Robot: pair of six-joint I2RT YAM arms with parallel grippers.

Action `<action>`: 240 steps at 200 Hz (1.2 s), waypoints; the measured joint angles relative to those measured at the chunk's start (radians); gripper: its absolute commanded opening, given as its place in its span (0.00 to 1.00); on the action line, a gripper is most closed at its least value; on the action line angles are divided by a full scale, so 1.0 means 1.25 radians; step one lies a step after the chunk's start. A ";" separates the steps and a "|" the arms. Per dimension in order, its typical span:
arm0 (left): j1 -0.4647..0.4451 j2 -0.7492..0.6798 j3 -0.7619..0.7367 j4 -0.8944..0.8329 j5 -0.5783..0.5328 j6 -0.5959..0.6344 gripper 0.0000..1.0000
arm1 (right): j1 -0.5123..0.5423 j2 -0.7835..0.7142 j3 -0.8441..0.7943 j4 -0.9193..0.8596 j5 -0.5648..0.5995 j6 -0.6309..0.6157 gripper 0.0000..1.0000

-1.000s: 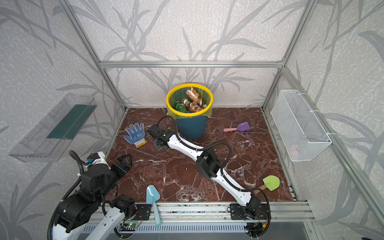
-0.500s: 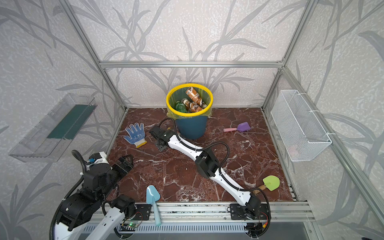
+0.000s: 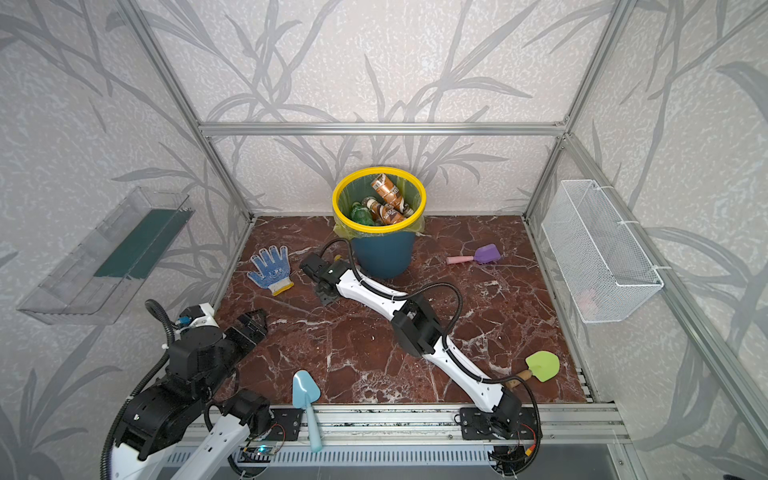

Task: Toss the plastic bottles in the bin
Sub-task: 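Lower the right gripper onto the blue-label clear bottle and close, then lift the blue-label bottle over the bin and open the right gripper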

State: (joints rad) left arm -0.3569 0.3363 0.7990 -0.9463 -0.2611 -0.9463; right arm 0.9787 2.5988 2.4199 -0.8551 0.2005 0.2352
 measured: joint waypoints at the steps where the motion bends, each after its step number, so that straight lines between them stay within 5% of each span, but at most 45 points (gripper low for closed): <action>1: 0.000 0.000 0.000 0.000 0.000 0.000 0.88 | 0.001 -0.003 -0.004 0.001 0.000 0.000 0.52; 149: 0.000 0.124 -0.070 0.142 0.029 -0.018 0.88 | 0.060 -0.895 -1.177 0.289 -0.015 0.292 0.51; 202: 0.000 0.198 -0.101 0.226 0.090 -0.029 0.88 | 0.036 -1.241 -1.286 0.253 0.059 0.352 0.51; 240: 0.000 0.209 -0.101 0.245 0.107 -0.031 0.88 | -0.099 -1.289 -1.046 0.184 0.063 0.265 0.55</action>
State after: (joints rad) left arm -0.3569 0.5976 0.6724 -0.6399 -0.1280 -0.9848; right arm 0.8551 0.9878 1.1130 -0.6250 0.2794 0.5667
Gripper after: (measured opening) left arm 0.880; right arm 0.607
